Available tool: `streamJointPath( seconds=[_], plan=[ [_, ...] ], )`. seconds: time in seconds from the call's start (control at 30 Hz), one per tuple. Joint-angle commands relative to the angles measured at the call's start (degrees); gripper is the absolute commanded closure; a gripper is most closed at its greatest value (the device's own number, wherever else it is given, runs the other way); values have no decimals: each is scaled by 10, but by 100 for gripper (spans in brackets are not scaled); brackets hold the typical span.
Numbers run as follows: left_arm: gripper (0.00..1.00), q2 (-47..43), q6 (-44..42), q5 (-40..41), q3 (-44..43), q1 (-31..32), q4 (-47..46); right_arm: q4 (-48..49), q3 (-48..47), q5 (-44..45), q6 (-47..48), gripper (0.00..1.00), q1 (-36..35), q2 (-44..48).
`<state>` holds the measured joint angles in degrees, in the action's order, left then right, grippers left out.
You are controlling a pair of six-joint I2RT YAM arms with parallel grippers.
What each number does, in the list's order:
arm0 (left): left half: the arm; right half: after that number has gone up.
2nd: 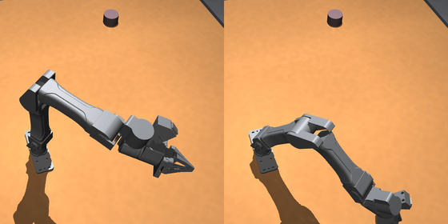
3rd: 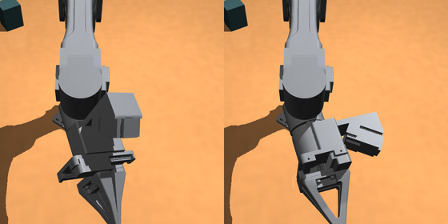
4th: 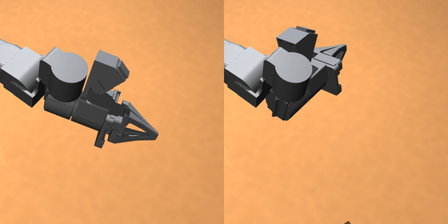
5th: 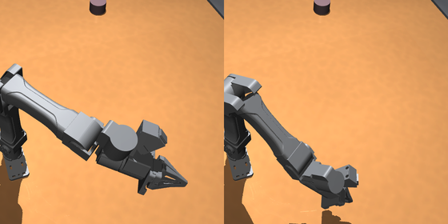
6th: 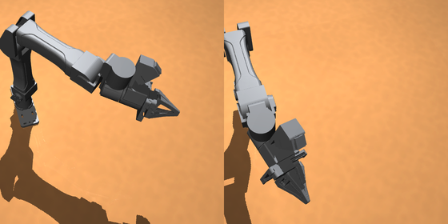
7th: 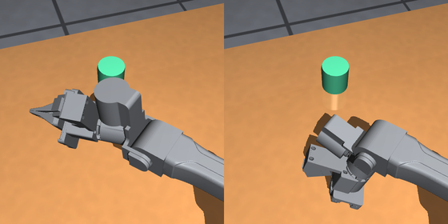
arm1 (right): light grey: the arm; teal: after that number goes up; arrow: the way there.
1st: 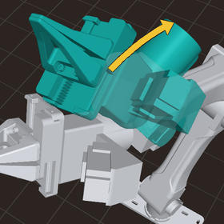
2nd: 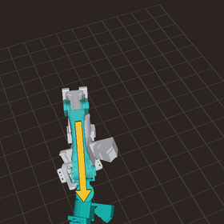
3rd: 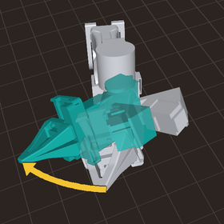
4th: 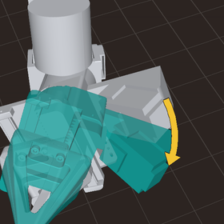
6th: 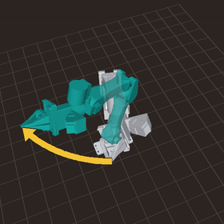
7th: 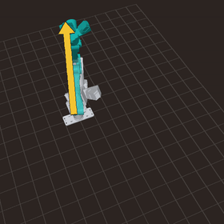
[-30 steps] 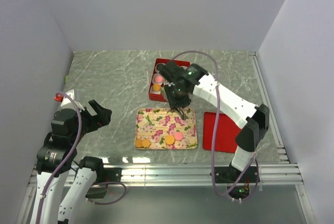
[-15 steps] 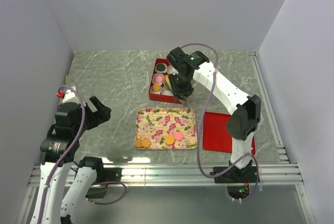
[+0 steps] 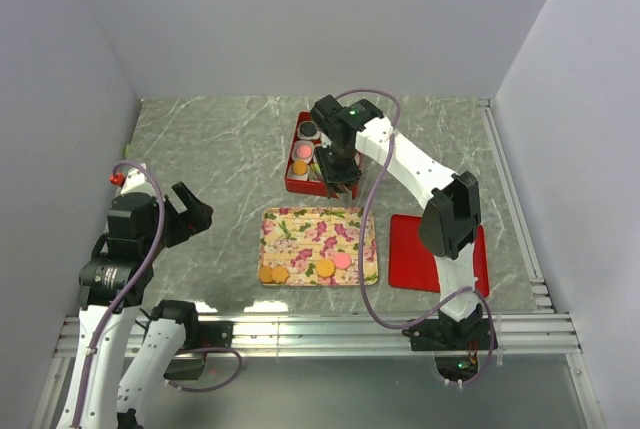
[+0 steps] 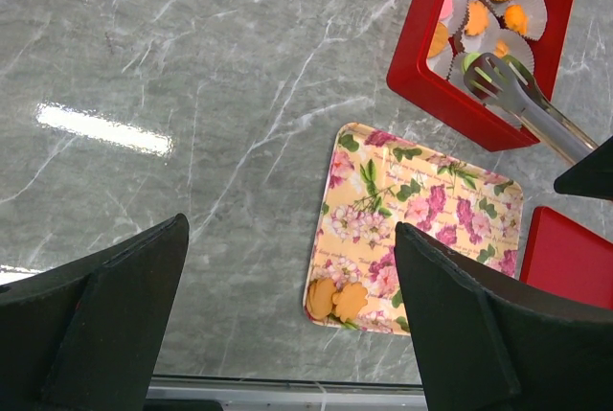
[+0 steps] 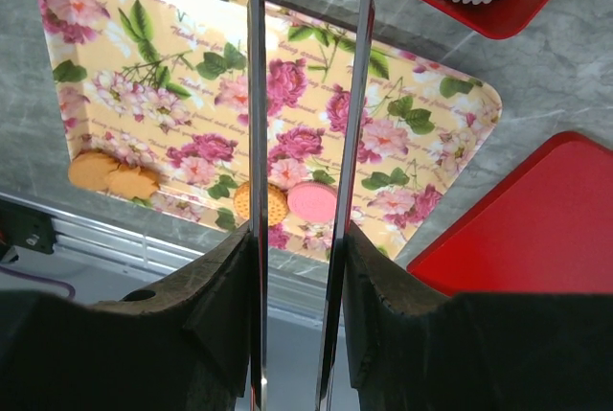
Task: Pack the cookies
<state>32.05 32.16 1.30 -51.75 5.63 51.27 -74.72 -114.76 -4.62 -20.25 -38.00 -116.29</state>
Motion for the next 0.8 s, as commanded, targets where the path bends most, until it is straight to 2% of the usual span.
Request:
streamJointPath(
  seconds=[0.0, 0.23, 0.53, 0.77],
  plan=[
    [5, 0, -4, -8, -1, -4, -20, 0, -18, 9, 4, 58, -1, 8],
    [5, -1, -5, -9, 0, -3, -20, -3, -23, 24, -2, 49, 3, 7],
    [5, -10, -4, -8, -2, 4, -20, -23, -65, 29, -12, 46, 3, 15],
    [5, -13, -4, -6, -1, 24, -19, -27, -60, 32, -34, 46, -2, 65]
  ],
)
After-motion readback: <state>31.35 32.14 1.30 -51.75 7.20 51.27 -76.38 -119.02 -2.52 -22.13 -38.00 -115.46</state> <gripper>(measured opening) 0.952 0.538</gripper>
